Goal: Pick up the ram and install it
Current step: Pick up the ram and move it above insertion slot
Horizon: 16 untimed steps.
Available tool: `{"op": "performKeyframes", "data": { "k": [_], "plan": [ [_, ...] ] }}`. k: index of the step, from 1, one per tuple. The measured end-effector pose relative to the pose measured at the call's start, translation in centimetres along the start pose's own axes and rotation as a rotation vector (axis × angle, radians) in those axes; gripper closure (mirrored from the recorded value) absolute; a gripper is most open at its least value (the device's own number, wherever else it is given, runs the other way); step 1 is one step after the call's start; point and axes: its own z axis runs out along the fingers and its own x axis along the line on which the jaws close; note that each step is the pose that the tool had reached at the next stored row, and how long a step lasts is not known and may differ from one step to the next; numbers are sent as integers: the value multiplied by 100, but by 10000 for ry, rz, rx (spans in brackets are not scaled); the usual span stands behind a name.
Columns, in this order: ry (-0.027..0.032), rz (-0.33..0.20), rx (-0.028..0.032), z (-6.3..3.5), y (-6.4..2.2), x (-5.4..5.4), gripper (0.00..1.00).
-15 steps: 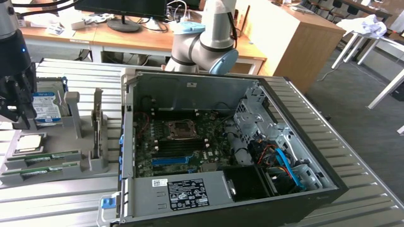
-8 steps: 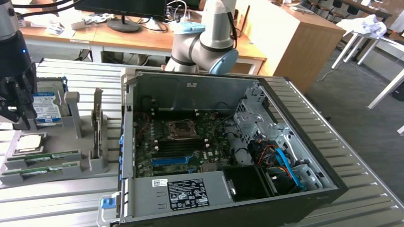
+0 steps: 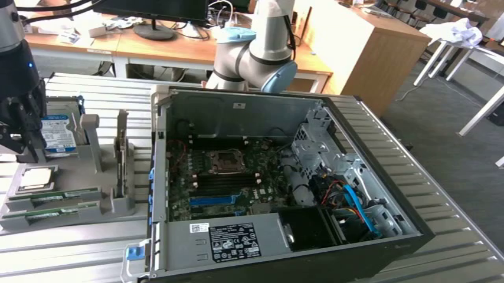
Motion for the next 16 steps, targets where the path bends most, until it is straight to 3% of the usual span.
{"op": "performKeyframes", "data": {
  "k": [16],
  "plan": [
    [0, 0, 0, 34, 0, 1, 64]
  ]
}}
